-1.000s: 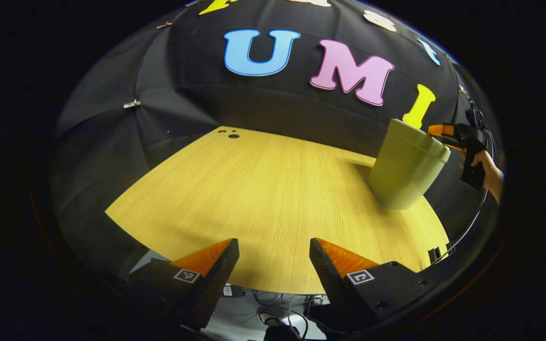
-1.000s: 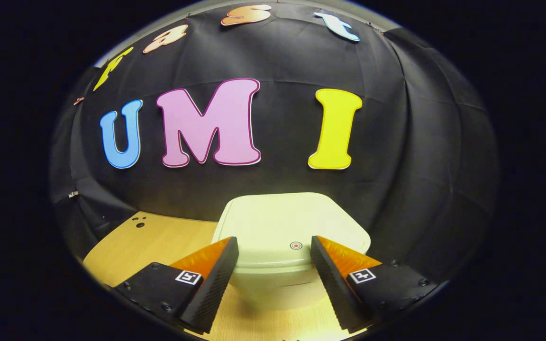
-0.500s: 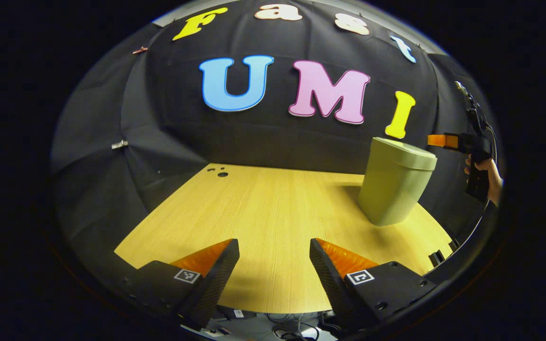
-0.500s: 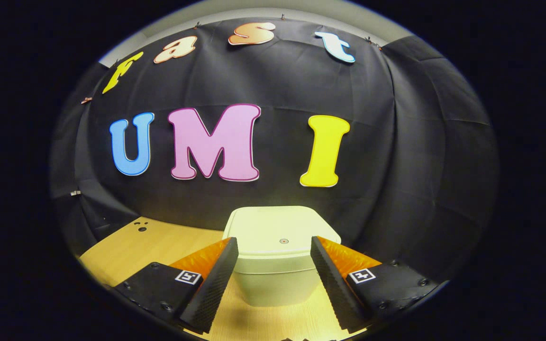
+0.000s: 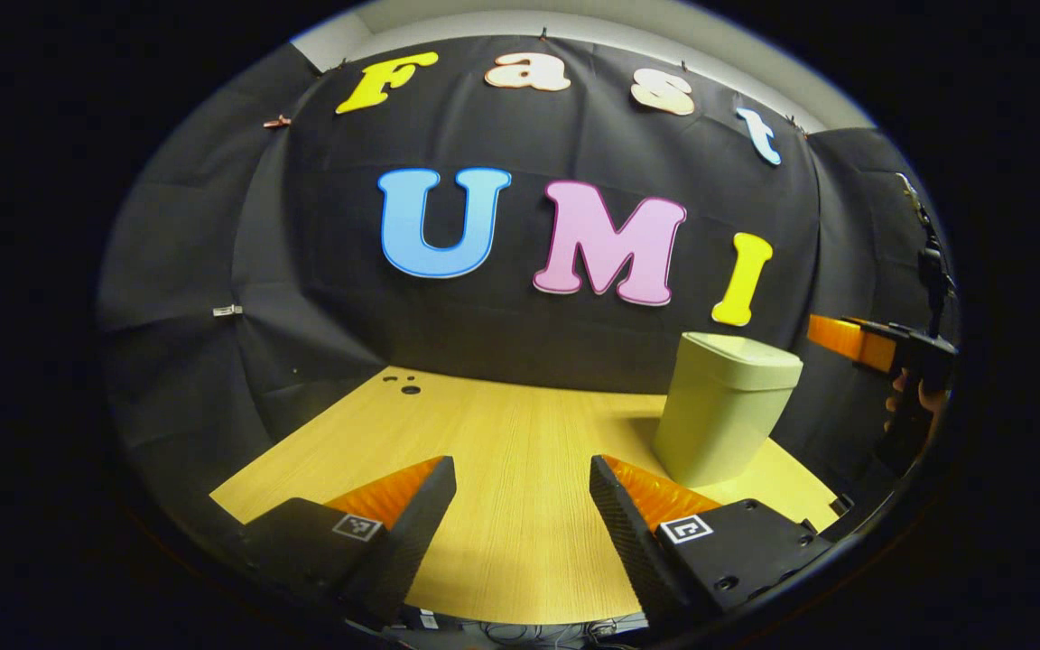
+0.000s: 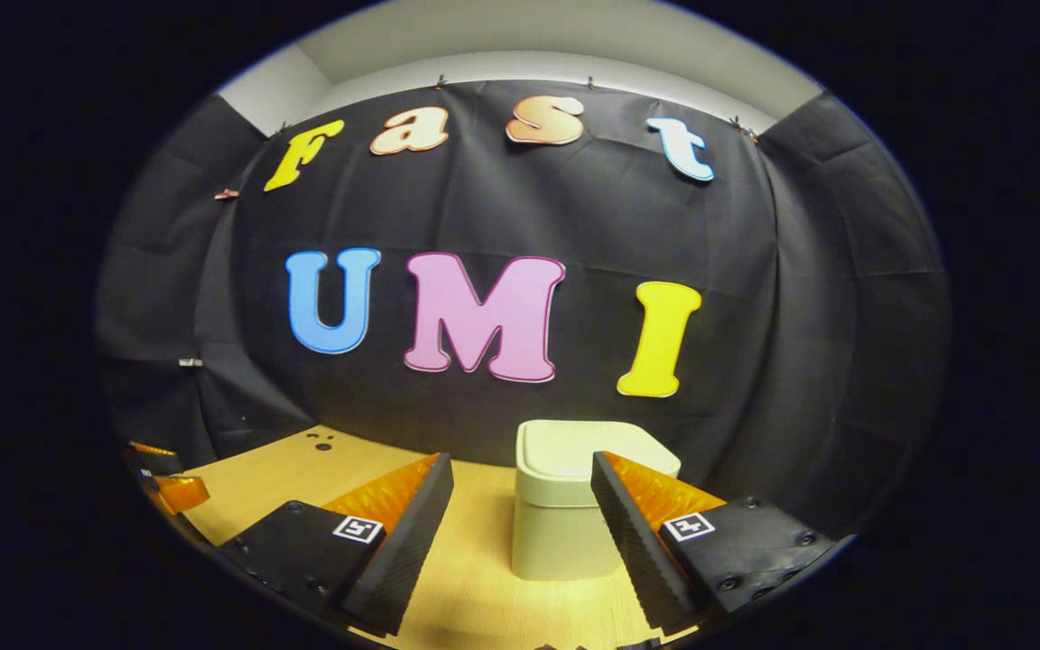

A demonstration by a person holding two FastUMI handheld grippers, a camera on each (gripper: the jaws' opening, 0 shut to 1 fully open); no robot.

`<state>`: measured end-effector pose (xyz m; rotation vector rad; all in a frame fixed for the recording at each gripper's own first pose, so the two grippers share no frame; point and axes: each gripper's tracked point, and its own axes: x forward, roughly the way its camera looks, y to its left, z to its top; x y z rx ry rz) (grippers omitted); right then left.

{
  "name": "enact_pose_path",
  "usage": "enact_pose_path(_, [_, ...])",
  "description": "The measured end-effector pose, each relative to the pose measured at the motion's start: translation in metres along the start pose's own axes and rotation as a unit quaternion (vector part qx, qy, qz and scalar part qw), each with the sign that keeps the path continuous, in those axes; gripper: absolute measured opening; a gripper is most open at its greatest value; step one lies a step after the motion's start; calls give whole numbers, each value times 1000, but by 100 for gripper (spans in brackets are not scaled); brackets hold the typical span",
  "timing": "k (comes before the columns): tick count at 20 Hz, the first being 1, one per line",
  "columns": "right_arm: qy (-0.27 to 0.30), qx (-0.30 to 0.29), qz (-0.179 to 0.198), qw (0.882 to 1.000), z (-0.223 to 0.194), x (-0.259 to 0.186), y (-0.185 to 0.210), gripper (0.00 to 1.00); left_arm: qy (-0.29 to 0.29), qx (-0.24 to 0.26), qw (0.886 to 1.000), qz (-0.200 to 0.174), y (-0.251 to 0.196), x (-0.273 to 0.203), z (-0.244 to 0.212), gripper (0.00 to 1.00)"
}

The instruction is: Press the lid of the desktop garbage bin to open it, pick up the crumpled paper on the desktop and throw it into the bin, then pick up the pop can on the desktop and drop it into the bin, and finally close the garbage bin lid.

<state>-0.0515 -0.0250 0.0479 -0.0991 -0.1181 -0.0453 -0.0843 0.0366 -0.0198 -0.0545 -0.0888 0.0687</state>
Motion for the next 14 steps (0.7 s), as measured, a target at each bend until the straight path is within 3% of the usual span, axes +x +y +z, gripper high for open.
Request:
enact_pose_path(5, [15,-5,47,999,-7,-15,45,98,-9,2,1000,24,12,-9,-5,96])
enact_pose_path(9, [42,11,79,996,-27,-26,78,98,5,-3,1000,14,7,-12,-16,96])
enact_pose_path(14, [61,15,104,993,-39,-26,100,98,2,26,1000,8,9,-17,-12,96])
